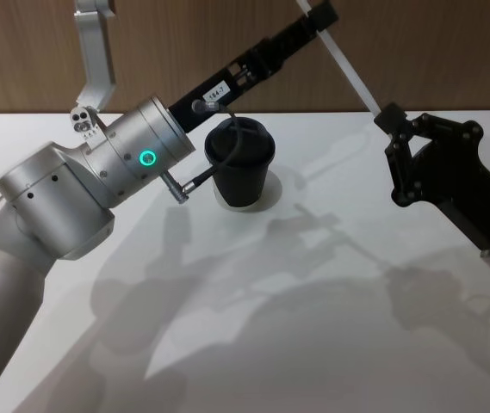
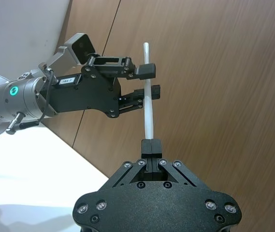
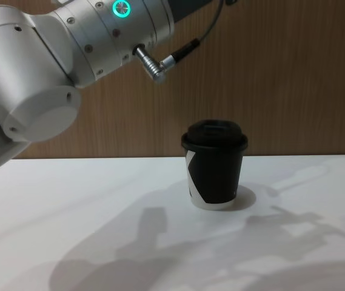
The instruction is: Pick up the straw with one hand, pass it to the other hand, and insert it into the cup.
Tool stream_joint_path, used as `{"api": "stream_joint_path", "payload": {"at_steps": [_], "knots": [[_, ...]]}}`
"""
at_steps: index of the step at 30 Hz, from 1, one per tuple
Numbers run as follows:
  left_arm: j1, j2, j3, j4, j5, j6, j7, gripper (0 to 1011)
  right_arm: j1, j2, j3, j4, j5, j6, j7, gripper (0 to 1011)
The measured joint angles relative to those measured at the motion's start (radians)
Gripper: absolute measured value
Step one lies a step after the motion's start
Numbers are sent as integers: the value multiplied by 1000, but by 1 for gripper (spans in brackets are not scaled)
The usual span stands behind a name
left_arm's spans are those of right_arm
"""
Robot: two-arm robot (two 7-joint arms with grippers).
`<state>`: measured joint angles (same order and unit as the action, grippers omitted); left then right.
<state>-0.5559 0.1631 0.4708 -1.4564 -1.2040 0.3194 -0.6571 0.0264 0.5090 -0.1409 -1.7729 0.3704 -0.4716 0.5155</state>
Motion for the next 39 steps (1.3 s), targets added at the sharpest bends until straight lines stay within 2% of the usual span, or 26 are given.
{"api": "stream_joint_path", "payload": {"at_steps": [11, 16, 21, 33, 38, 39], "knots": [[-1, 0, 1, 0, 1, -1, 0, 78, 0, 0, 0, 0, 0, 0, 0, 0], [-1, 0, 1, 0, 1, -1, 0, 35, 0, 0, 0, 0, 0, 0, 0, 16], [-1, 0, 1, 0, 1, -2, 0, 18, 0, 0, 0, 0, 0, 0, 0, 130], [-1, 5, 3, -4, 5, -4, 7, 18, 0, 0, 0, 0, 0, 0, 0, 505], [-1, 22, 8, -22, 30, -11, 33, 18, 0, 0, 0, 0, 0, 0, 0, 702], [-1, 29, 10, -28, 38, -13, 42, 17, 0, 0, 0, 0, 0, 0, 0, 702]]}}
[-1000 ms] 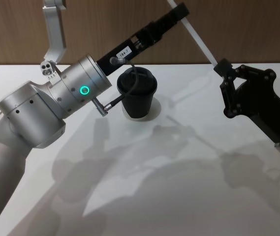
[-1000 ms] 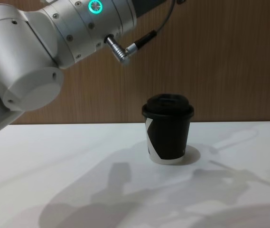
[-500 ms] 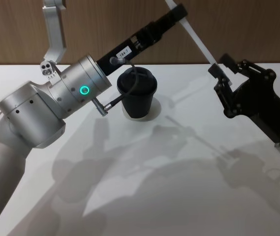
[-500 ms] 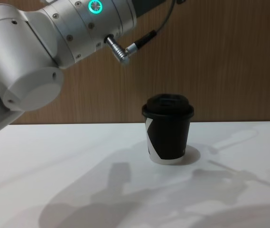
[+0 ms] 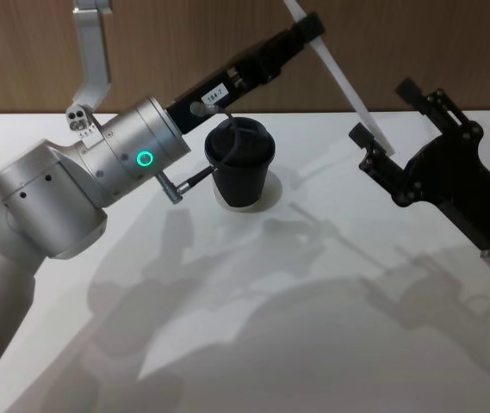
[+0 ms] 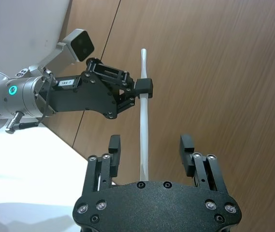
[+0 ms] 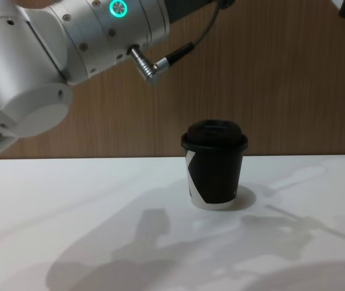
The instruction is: Pick up the straw with one hand, pass it to the other hand, and insert it into the cup.
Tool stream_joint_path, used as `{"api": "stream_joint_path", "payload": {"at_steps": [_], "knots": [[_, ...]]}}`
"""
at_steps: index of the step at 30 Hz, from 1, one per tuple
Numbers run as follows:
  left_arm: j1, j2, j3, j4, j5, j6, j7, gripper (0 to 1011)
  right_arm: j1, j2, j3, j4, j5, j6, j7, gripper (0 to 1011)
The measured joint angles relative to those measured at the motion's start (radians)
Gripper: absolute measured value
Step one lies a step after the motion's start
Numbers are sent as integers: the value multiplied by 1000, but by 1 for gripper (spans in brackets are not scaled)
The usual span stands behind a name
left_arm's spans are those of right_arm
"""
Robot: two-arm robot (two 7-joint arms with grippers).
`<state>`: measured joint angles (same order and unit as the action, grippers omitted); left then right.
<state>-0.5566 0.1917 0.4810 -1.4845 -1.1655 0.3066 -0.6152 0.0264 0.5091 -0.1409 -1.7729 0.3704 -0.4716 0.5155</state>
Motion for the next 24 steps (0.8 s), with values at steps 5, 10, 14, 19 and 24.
{"api": "stream_joint_path", "payload": {"at_steps": [5, 10, 14, 19, 24], "knots": [[0, 24, 9, -25, 37, -10, 34, 19, 0, 0, 0, 0, 0, 0, 0, 846], [0, 55, 19, -59, 91, -28, 79, 18, 0, 0, 0, 0, 0, 0, 0, 959], [0, 72, 26, -80, 126, -42, 108, 17, 0, 0, 0, 0, 0, 0, 0, 1001], [0, 100, 38, -117, 192, -68, 164, 18, 0, 0, 0, 0, 0, 0, 0, 1001], [-1, 126, 50, -151, 268, -93, 223, 17, 0, 0, 0, 0, 0, 0, 0, 1001]]}}
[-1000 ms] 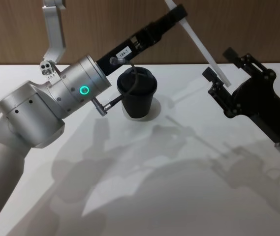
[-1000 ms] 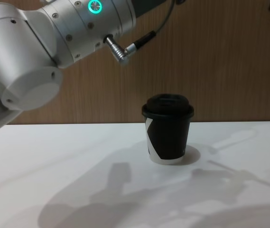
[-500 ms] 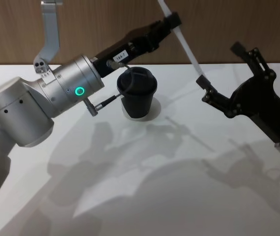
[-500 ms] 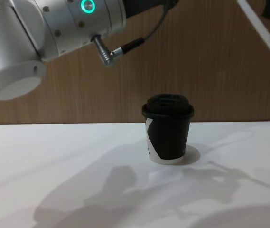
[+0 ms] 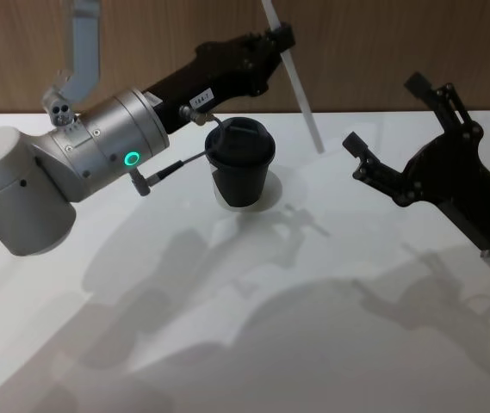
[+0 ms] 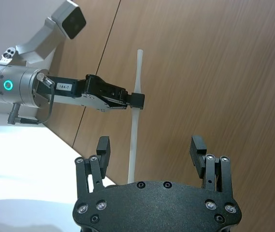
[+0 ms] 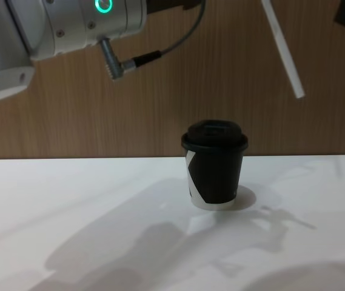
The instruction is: Pick up the straw with one hand, pass it to the other hand, and insert it into the cup.
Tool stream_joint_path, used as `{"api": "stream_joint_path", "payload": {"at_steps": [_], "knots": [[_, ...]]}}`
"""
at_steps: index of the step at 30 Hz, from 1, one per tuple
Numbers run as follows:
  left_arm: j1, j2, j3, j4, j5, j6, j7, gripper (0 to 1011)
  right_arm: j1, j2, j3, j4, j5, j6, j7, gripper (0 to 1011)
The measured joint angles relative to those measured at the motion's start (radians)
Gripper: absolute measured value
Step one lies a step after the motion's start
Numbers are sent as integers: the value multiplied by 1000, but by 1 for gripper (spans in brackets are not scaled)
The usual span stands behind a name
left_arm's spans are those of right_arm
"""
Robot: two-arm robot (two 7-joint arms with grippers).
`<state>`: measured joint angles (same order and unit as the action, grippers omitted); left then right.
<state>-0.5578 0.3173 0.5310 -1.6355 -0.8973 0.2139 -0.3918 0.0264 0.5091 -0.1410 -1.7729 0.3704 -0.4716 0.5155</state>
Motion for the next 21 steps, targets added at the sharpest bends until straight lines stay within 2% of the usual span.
{"api": "stream_joint_path", "payload": {"at_steps": [6, 12, 21], "knots": [[-6, 26, 14, -37, 92, -15, 68, 18, 0, 0, 0, 0, 0, 0, 0, 1001], [-17, 49, 27, -71, 161, -4, 121, 18, 0, 0, 0, 0, 0, 0, 0, 1001], [-33, 69, 40, -104, 225, 47, 173, 18, 0, 0, 0, 0, 0, 0, 0, 1001]]}}
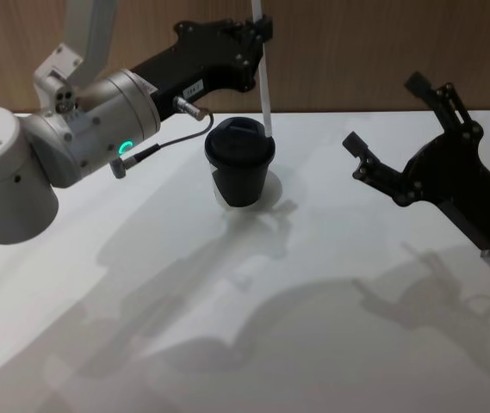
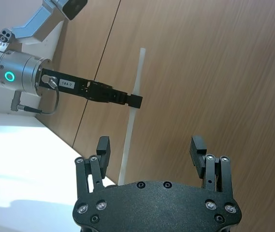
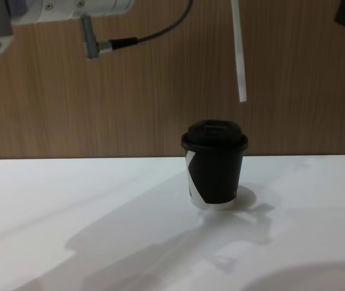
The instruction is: Pick up the straw with one hand, pass it to the other hand, and insert it into the cup.
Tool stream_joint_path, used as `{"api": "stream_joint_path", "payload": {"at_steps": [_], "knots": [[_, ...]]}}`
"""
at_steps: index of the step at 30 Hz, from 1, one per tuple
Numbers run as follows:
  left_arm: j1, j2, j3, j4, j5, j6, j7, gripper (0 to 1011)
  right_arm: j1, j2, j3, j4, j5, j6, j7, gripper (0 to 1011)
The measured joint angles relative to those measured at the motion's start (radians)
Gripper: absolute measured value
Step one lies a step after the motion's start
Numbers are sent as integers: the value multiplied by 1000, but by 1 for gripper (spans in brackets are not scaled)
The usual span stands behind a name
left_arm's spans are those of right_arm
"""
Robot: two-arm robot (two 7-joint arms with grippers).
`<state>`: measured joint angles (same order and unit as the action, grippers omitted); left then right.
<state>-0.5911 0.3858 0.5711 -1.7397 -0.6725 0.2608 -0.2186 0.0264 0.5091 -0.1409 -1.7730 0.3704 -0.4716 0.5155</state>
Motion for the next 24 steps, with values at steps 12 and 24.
{"api": "stream_joint_path", "payload": {"at_steps": [12, 24], "knots": [[-16, 10, 10, -25, 51, 67, 46, 17, 0, 0, 0, 0, 0, 0, 0, 1001], [-15, 7, 13, -27, 95, 85, 82, 18, 0, 0, 0, 0, 0, 0, 0, 1001]]}}
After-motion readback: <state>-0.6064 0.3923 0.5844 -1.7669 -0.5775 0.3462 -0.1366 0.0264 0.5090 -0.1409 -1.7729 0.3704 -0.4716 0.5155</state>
